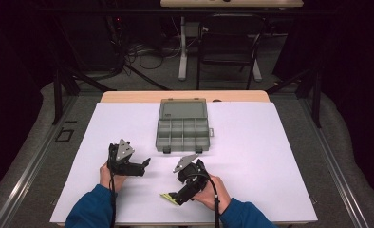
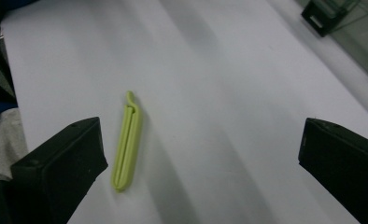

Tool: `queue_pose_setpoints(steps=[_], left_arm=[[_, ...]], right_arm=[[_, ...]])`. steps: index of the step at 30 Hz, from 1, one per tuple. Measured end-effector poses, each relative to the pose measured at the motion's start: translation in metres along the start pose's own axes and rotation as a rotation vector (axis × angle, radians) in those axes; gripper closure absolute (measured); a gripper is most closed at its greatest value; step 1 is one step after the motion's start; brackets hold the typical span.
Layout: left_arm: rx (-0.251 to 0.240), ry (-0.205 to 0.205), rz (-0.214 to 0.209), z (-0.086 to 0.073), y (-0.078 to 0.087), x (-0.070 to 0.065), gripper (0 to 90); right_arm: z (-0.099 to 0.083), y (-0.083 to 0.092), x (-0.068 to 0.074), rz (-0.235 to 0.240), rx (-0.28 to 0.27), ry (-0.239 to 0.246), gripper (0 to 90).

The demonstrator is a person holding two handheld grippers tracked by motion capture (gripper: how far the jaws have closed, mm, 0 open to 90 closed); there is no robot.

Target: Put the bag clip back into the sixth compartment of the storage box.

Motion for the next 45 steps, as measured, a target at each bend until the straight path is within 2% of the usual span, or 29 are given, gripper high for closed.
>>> queue_pose_setpoints(steps=[7,18,23,31,36,45], left_arm=[[0.001,0.001,-0.001,0.0,0.0,0.0,0.0],[0.0,0.002,-0.001,0.0,0.0,0.001,0.0],[0.0,0.0,0.0,0.0,0.0,0.0,0.0],[0.001,-0.003,0.001,0.0,-0.001,0.001,0.0],[0.002,-0.003,0.001,0.0,0.0,0.001,0.0],[0.002,-0.004,0.0,0.0,-0.001,0.001,0.0]], right_arm=[[0.002,-0.007,0.012,-0.004,0.035,0.033,0.1],[-0.001,-0.018,0.028,-0.011,0.103,0.064,30.8],[0.0,-0.019,0.034,0.008,0.109,0.074,46.2],[-0.003,-0.024,0.038,0.027,0.144,0.071,65.5],[-0.005,-0.026,0.04,0.035,0.158,0.063,69.8],[-0.005,-0.026,0.039,0.015,0.154,0.06,79.1]])
Point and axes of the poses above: each handheld gripper's, and its own axes: y roughly backward along the jaws, z roughly out of its top, x roughly to its left, the point moved 6 cm from there along -y, roughly forward along the jaws, and after that the axes turned 2 degrees about z, right-handed, at the moved point
